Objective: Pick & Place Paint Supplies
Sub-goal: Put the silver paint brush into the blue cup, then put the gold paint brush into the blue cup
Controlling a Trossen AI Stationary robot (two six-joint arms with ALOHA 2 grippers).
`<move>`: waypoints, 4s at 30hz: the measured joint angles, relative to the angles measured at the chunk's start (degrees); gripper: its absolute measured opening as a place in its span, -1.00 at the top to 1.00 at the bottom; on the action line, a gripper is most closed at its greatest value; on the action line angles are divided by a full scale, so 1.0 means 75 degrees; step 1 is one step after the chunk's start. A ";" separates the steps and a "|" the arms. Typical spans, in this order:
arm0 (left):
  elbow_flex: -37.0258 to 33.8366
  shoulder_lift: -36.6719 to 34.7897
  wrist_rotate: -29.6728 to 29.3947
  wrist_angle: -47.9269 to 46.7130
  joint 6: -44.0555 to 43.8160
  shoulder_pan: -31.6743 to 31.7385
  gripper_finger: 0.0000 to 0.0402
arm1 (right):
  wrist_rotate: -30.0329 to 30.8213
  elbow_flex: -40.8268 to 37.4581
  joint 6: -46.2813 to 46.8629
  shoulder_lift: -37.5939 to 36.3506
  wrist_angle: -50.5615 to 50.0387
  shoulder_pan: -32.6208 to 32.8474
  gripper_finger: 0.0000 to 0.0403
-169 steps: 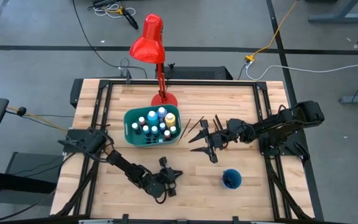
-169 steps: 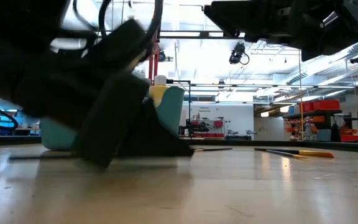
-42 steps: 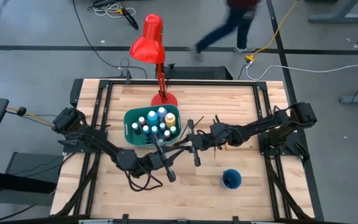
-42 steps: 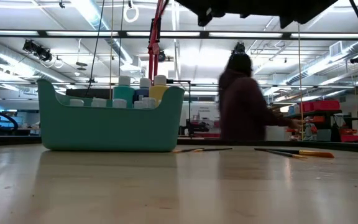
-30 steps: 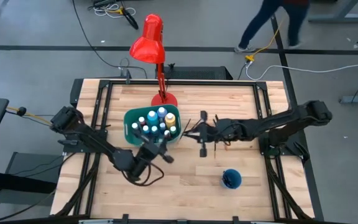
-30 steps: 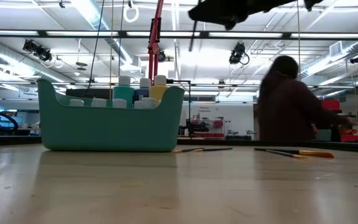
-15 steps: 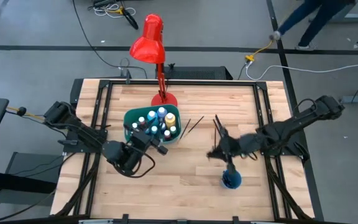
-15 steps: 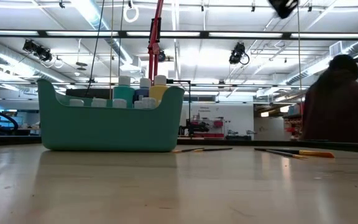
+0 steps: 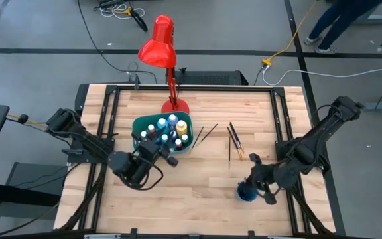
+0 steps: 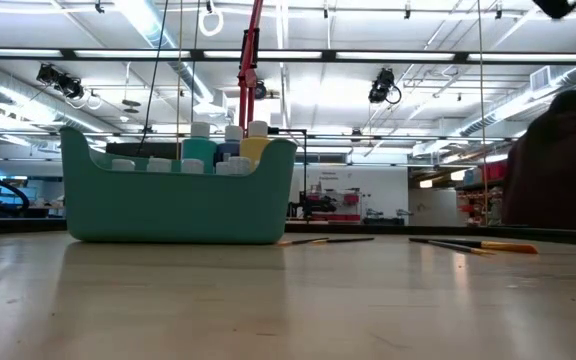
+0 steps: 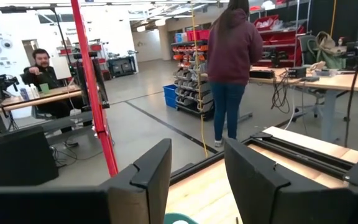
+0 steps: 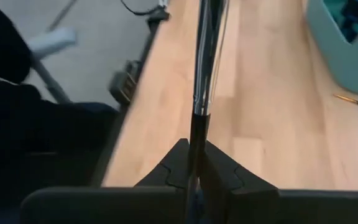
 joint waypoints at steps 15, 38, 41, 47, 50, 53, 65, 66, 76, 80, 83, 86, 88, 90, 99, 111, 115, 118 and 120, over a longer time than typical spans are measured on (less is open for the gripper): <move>0.0000 0.0000 0.0006 -0.0066 0.0350 0.0084 0.23 | -0.0351 -0.2257 0.0130 0.0015 0.2838 0.0134 0.74; 0.0000 0.0000 0.0852 -0.0066 0.0353 0.0210 0.23 | -0.0133 -0.2252 -0.0458 -0.0840 0.3159 -0.0077 0.34; 0.0000 0.0000 0.1049 -0.0066 0.0353 0.0210 0.23 | 0.0359 -0.2252 -0.1014 -0.1267 0.3137 -0.0160 0.34; 0.0000 0.0000 0.0713 -0.0068 0.0384 0.0212 0.23 | 0.1283 -0.2249 -0.2715 -0.1807 0.3093 -0.0695 0.34; 0.0000 0.0000 0.0562 -0.0066 0.0573 0.0212 0.23 | 0.1195 -0.2249 -0.2209 -0.1968 0.2943 -0.1337 0.32; 0.0000 0.0000 0.0500 -0.0066 0.0581 0.0213 0.23 | 0.1542 -0.2246 -0.1261 -0.2017 0.2515 -0.2062 0.32; 0.0000 0.0000 0.0585 -0.0069 0.0628 0.0225 0.23 | 0.0848 -0.2246 -0.1949 -0.1826 0.2069 -0.4318 0.32; 0.0000 0.0001 0.0632 -0.0066 0.0713 0.0228 0.23 | 0.0563 -0.2246 -0.2280 -0.1755 0.2138 -0.4488 0.32; 0.0000 0.0003 0.1169 -0.0066 0.0837 0.0228 0.23 | -0.2904 -0.2246 -0.4032 -0.0494 0.3951 -0.6596 0.32; 0.0000 0.0003 0.1157 -0.0065 0.0837 0.0226 0.23 | -0.3683 -0.2246 -0.4654 0.0153 0.4185 -0.7319 0.32; 0.0000 0.0003 0.1154 -0.0066 0.0837 0.0225 0.23 | -0.3910 -0.2246 -0.4687 0.0683 0.4188 -0.7605 0.32; 0.0000 0.0003 0.1153 -0.0066 0.0835 0.0228 0.23 | -0.3921 -0.2246 -0.4778 0.1144 0.4186 -0.7765 0.32; 0.0000 0.0003 0.1153 -0.0066 0.0829 0.0228 0.23 | -0.3921 -0.2246 -0.4868 0.1383 0.4189 -0.7826 0.32; 0.0000 0.0003 0.1151 -0.0079 0.0733 0.0228 0.23 | -0.3917 -0.2246 -0.4785 0.1552 0.4190 -0.7872 0.32; 0.0006 0.0003 0.2545 -0.1909 -0.1376 0.0347 0.23 | -0.3906 -0.2246 -0.4692 0.1751 0.4340 -0.7900 0.32; 0.0006 0.0011 0.4858 -0.3862 -0.2926 0.1030 0.23 | -0.3903 -0.2246 -0.4692 0.1746 0.4412 -0.7900 0.32; 0.0006 0.0009 0.4420 -0.3954 -0.2436 0.1125 0.23 | -0.3903 -0.2246 -0.4692 0.1746 0.4466 -0.7900 0.32; 0.0006 0.0008 0.5062 -0.4054 -0.2529 0.1251 0.23 | -0.3903 -0.2246 -0.4643 0.1746 0.4572 -0.7900 0.32; 0.0006 0.0008 0.5816 -0.4166 -0.2647 0.1332 0.23 | -0.3903 -0.2246 -0.4478 0.1746 0.4594 -0.7900 0.32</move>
